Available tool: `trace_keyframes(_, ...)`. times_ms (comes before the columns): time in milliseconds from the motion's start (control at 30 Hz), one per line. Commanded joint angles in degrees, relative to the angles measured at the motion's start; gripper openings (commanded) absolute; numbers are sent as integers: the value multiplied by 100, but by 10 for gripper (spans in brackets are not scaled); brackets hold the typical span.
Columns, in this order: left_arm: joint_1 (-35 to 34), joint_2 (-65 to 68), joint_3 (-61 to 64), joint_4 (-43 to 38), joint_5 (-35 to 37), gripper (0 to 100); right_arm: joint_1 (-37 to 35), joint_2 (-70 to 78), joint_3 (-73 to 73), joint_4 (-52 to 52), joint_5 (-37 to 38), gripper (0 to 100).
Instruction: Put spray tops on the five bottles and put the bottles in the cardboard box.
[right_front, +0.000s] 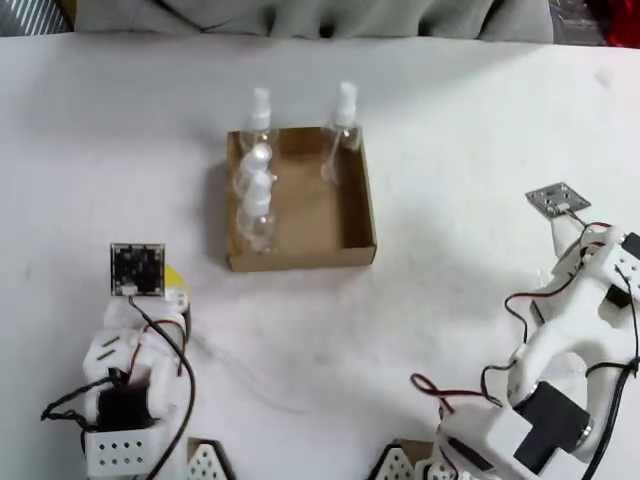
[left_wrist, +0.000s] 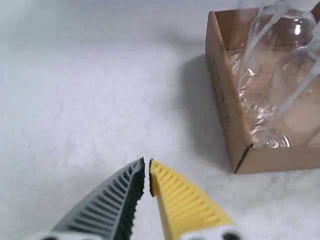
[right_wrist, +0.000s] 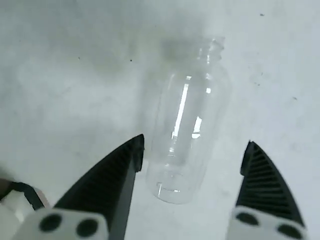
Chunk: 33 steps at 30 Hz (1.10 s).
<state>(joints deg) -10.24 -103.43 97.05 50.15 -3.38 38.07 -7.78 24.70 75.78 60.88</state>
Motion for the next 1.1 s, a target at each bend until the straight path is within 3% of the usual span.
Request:
trace_keyframes(0, -66, -48, -9, 62, -53, 20, -101, 215, -185, -145, 62, 258)
trace_keyframes(400, -66, -48, -9, 70, -53, 20, -242, 769, -229, -813, 62, 257)
trace_keyframes(633, -66, -48, -9, 70, -53, 20, -330, 998, -229, -1033, 62, 169)
trace_keyframes(900, -66, -48, -9, 70, -53, 20, -330, 1033, -229, -1042, 97, 262)
trace_keyframes(1067, -66, -48, -9, 70, -53, 20, -409, 1007, -229, -1015, 105, 262)
